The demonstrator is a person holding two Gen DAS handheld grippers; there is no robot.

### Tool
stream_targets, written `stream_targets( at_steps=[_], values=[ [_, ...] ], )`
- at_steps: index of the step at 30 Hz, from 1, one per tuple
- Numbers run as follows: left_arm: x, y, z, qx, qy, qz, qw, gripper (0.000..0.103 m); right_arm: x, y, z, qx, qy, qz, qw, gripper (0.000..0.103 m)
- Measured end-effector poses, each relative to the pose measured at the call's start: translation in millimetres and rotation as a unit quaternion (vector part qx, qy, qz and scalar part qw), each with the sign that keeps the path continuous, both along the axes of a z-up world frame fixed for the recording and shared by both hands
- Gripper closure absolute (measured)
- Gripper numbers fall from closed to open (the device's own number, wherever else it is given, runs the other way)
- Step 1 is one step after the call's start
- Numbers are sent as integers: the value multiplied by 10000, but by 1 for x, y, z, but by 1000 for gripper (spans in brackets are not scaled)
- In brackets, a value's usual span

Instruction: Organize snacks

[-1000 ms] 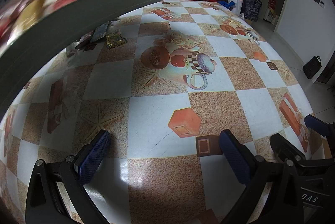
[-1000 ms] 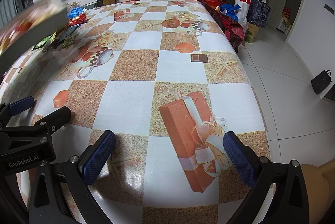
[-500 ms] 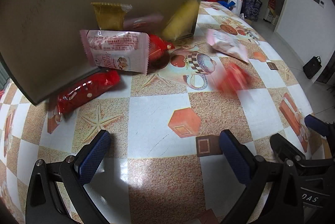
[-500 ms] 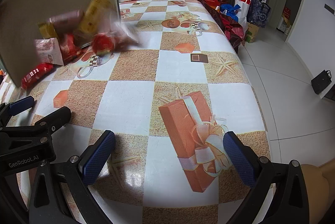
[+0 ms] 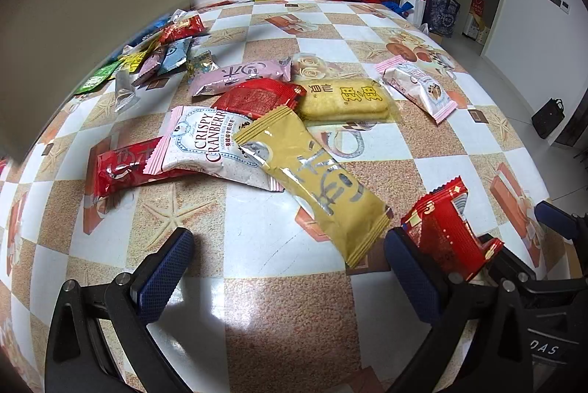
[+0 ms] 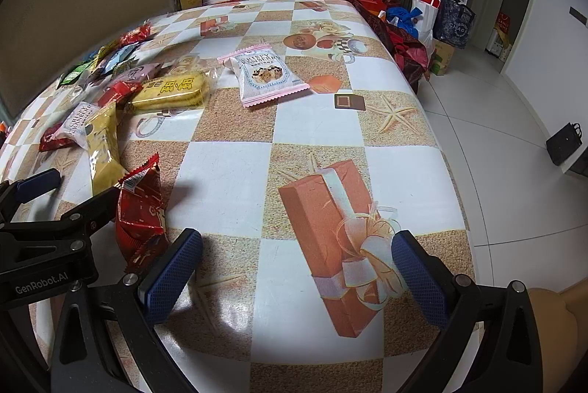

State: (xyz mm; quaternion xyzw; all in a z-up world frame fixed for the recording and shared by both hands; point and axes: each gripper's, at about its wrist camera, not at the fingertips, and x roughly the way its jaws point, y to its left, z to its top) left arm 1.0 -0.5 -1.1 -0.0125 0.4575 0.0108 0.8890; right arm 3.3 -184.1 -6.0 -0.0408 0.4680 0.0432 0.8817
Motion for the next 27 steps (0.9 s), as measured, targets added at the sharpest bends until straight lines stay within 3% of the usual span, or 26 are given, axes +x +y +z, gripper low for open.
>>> stream_targets(
  at_steps=[27],
  values=[
    [0, 0, 0, -1, -2, 3, 10000, 0, -1, 0, 0, -2, 2, 2, 10000, 0]
  ],
)
